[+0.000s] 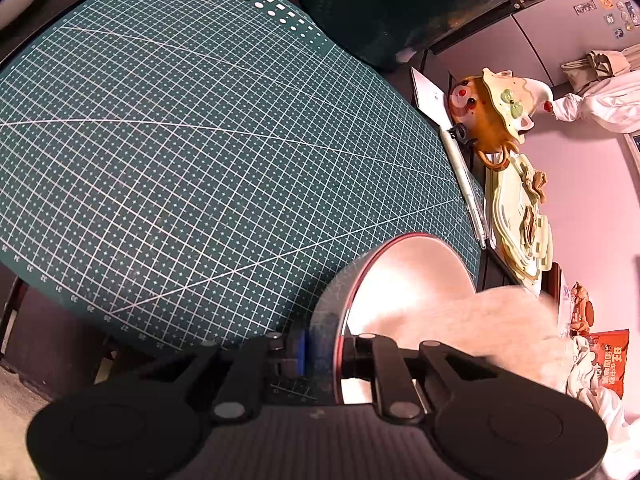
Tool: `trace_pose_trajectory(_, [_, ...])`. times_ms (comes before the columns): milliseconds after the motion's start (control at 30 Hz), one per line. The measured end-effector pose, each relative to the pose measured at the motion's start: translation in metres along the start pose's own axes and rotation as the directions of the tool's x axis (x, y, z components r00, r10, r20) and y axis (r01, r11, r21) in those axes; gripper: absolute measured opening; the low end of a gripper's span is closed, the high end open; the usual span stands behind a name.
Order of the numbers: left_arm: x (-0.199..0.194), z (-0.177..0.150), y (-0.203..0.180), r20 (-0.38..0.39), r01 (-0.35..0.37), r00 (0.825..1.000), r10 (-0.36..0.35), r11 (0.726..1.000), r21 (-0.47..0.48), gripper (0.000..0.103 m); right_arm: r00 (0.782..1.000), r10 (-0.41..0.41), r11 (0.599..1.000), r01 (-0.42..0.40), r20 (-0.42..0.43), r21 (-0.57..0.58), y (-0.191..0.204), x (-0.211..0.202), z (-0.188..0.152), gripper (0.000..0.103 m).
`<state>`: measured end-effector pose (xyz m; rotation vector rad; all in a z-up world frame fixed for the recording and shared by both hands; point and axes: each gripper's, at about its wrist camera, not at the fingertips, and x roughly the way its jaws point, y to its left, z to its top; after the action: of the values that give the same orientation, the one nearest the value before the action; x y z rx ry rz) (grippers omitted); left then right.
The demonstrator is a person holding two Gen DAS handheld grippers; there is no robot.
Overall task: Clean bowl
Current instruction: 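Scrub the bowl interior with the sponge in the right gripper while the left holds the rim, then keep wiping the sponge around the bowl interior with the right gripper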
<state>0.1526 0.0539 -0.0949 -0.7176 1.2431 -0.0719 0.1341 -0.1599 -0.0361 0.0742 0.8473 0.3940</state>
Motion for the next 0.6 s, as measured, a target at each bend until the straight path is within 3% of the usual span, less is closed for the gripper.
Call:
trace_pose_trajectory(100, [0.001, 0.000, -0.001, 0.000, 0.000, 1.000, 0.000, 1.000, -0.003, 0.014, 0.998, 0.049, 0.998, -0.047, -0.050, 0.032, -0.003, 0.014, -0.004, 0.013])
trace_pose_trajectory(167, [0.002, -0.001, -0.003, -0.002, 0.001, 1.000, -0.001, 1.000, -0.005, 0.014, 0.998, 0.039, 0.999, -0.038, -0.052, 0.015, -0.001, 0.015, -0.004, 0.012])
trace_pose_trajectory(300, [0.002, -0.003, -0.004, -0.001, 0.004, 1.000, -0.004, 1.000, -0.007, 0.014, 0.996, -0.091, 0.993, 0.091, 0.010, -0.076, 0.006, 0.009, -0.005, 0.012])
trace_pose_trajectory(467, [0.002, -0.007, -0.006, -0.001, 0.006, 1.000, -0.006, 1.000, -0.008, 0.014, 0.984, -0.125, 0.983, 0.139, 0.126, -0.116, 0.012, -0.015, 0.000, 0.012])
trace_pose_trajectory(600, [0.001, -0.011, -0.007, 0.004, 0.012, 1.000, -0.012, 1.000, -0.002, 0.014, 0.990, -0.033, 0.999, 0.037, 0.138, -0.026, 0.002, -0.030, 0.009, 0.012])
